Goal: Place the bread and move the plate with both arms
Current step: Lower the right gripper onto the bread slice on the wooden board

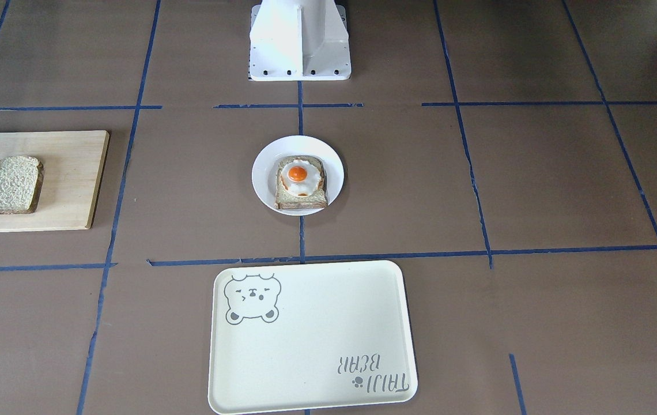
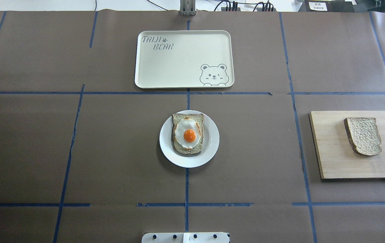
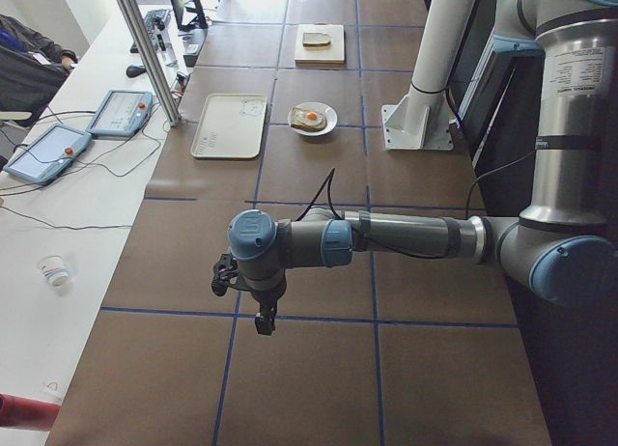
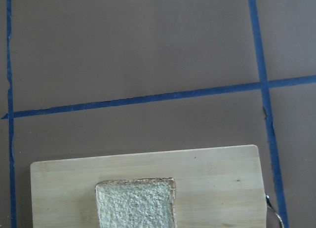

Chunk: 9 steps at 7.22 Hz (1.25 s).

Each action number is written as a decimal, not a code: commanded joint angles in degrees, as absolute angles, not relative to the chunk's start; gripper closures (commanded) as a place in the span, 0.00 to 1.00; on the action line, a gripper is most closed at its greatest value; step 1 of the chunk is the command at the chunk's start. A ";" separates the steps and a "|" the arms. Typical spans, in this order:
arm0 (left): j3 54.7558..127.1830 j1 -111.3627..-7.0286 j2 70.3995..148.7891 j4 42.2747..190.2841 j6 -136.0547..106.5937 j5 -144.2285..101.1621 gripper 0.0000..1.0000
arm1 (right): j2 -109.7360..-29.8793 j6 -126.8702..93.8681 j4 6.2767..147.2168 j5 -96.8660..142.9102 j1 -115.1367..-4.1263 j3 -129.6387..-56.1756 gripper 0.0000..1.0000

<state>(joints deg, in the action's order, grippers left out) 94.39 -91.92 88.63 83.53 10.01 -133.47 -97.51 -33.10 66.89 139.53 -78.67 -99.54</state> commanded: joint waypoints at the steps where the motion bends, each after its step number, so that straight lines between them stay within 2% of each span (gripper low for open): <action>1: 94.39 -91.85 88.59 83.67 10.02 -133.51 0.00 | -100.01 -42.61 58.55 136.33 -71.13 -98.62 0.00; 4: 94.39 -91.85 88.68 83.67 10.02 -133.51 0.00 | -99.50 -42.89 50.31 131.14 -63.65 -90.74 0.00; 5: 94.39 -91.85 88.68 83.67 10.02 -133.51 0.00 | -99.32 -43.15 49.84 131.22 -63.11 -90.09 0.01; 6: 94.39 -91.85 88.68 83.67 10.02 -133.51 0.00 | -99.32 -43.33 49.83 131.13 -62.32 -90.09 0.06; 7: 94.39 -91.85 88.68 83.67 10.11 -133.51 0.00 | -99.23 -45.07 49.83 131.22 -61.97 -90.09 0.24; 8: 94.48 -91.85 88.68 83.67 10.11 -133.51 0.00 | -98.88 -45.44 49.83 131.05 -60.92 -90.09 0.34; 9: 94.40 -91.85 88.68 83.67 10.11 -133.51 0.00 | -98.88 -45.44 49.83 131.13 -60.73 -90.09 0.38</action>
